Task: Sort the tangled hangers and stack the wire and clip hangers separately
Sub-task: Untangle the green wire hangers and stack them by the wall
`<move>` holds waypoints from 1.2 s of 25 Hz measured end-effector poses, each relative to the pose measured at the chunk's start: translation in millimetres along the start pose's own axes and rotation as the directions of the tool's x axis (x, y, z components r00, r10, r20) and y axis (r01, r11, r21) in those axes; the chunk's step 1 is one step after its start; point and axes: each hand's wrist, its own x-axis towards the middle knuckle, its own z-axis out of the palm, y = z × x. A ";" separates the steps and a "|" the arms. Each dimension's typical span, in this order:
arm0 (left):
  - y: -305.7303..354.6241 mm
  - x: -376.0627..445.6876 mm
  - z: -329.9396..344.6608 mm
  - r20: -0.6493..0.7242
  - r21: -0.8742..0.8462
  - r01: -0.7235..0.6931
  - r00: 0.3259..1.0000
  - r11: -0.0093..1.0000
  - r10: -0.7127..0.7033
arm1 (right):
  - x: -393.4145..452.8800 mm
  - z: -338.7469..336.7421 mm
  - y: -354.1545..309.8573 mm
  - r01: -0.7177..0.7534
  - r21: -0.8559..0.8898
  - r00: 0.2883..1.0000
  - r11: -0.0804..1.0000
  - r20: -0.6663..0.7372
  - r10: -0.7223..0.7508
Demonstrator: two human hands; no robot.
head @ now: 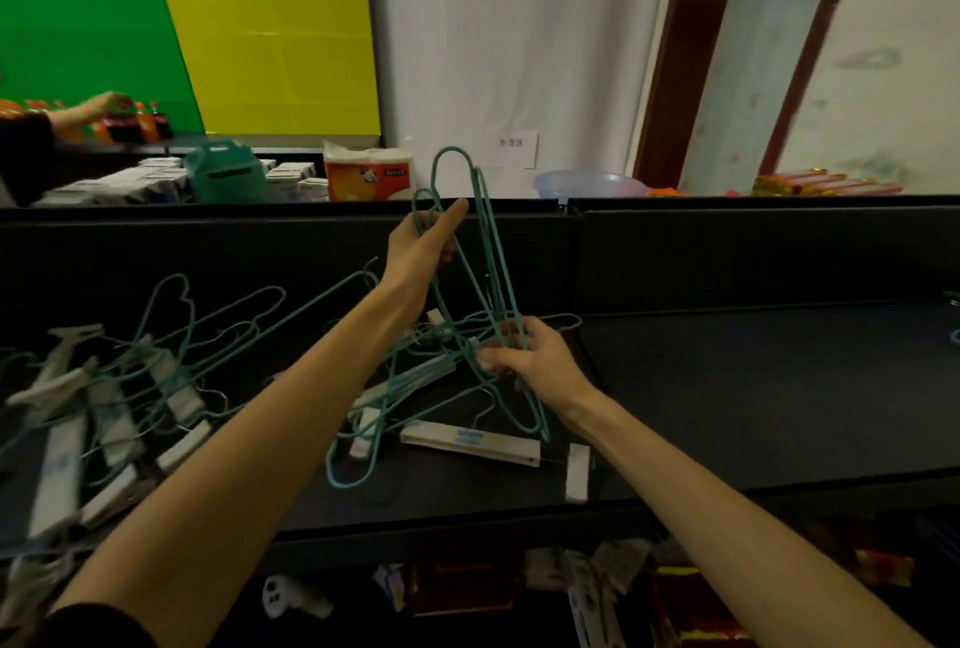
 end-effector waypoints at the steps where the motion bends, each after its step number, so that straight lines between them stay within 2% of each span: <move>1: 1.2 2.4 -7.2 0.008 -0.017 0.016 1.000 1.000 -0.016 | 4.2 7.7 -0.2 0.022 -0.035 0.998 0.999 -0.066 -0.024; 3: 3.1 7.9 -23.2 0.037 -0.080 0.067 0.997 0.994 -0.065 | 16.5 16.4 -0.9 0.035 -0.168 0.977 0.985 -0.203 -0.069; 4: 3.8 10.0 -31.1 0.054 -0.107 0.082 0.996 0.991 -0.076 | 22.7 19.1 -3.6 0.023 -0.214 0.972 0.977 -0.224 -0.072; 7: 5.7 17.9 -51.2 0.102 -0.204 0.105 0.991 0.973 -0.085 | 40.5 25.2 -15.9 -0.036 -0.104 0.994 0.994 -0.105 0.025; 9: 7.9 24.0 -64.3 0.163 -0.267 0.159 0.980 0.951 -0.118 | 47.5 30.9 -23.1 -0.059 -0.112 0.996 0.992 -0.073 0.051; 10: 8.4 25.5 -70.1 0.179 -0.243 0.165 0.976 0.956 -0.123 | 49.8 32.5 -24.4 -0.057 -0.163 0.996 0.985 -0.077 0.045; 11: 7.3 26.5 -77.4 0.167 -0.145 0.125 0.981 0.981 -0.100 | 51.3 34.9 -26.5 -0.050 -0.217 0.996 0.975 -0.082 0.033; 12: 3.8 25.7 -86.4 0.135 0.025 0.038 0.990 0.999 -0.041 | 52.9 37.8 -28.9 -0.046 -0.281 0.996 0.959 -0.086 0.022; 13: -2.5 24.8 -98.9 0.095 0.234 -0.072 0.994 0.970 0.051 | 54.1 42.5 -33.7 -0.027 -0.362 0.996 0.932 -0.090 -0.006; 15: -13.5 16.3 -124.9 0.062 0.600 -0.236 0.966 0.764 0.250 | 55.1 51.9 -46.1 0.023 -0.564 0.988 0.825 -0.115 -0.106; 16: -19.4 13.2 -138.0 0.085 0.693 -0.270 0.951 0.669 0.296 | 55.0 57.0 -55.2 0.038 -0.640 0.979 0.768 -0.131 -0.157; 18: -33.0 7.9 -158.2 0.201 0.763 -0.296 0.953 0.574 0.225 | 56.4 65.4 -71.4 0.045 -0.699 0.966 0.714 -0.151 -0.209; 20: -43.0 1.3 -168.6 0.339 0.794 -0.318 0.939 0.517 0.057 | 59.5 69.9 -81.9 0.006 -0.719 0.977 0.695 -0.146 -0.159; 21: -46.6 0.4 -172.8 0.382 0.803 -0.347 0.924 0.484 0.028 | 61.6 70.7 -85.7 -0.034 -0.730 0.983 0.683 -0.147 -0.107; 22: -48.1 -0.3 -176.9 0.398 0.802 -0.376 0.916 0.464 0.053 | 63.2 69.9 -87.7 -0.080 -0.731 0.986 0.677 -0.157 -0.053; 24: -45.6 2.7 -183.6 0.333 0.775 -0.359 0.931 0.519 0.147 | 63.3 65.3 -88.6 -0.149 -0.686 0.982 0.712 -0.185 0.027; 26: -38.8 10.6 -188.4 0.288 0.786 -0.299 0.952 0.541 0.107 | 58.9 60.4 -86.5 -0.157 -0.601 0.978 0.784 -0.207 0.037; 27: -37.8 14.4 -189.4 0.295 0.834 -0.275 0.955 0.479 0.035 | 56.3 58.2 -84.8 -0.138 -0.589 0.978 0.796 -0.208 0.015; 28: -39.9 16.1 -187.6 0.298 0.892 -0.265 0.954 0.366 -0.034 | 53.6 55.7 -83.2 -0.111 -0.596 0.980 0.796 -0.201 -0.014; 29: -44.7 16.5 -182.8 0.295 0.931 -0.271 0.953 0.244 -0.067 | 51.0 54.1 -82.1 -0.081 -0.596 0.981 0.799 -0.188 -0.041; 30: -49.1 13.5 -175.0 0.294 0.945 -0.282 0.954 0.165 -0.054 | 48.0 52.4 -81.0 -0.046 -0.572 0.982 0.819 -0.176 -0.067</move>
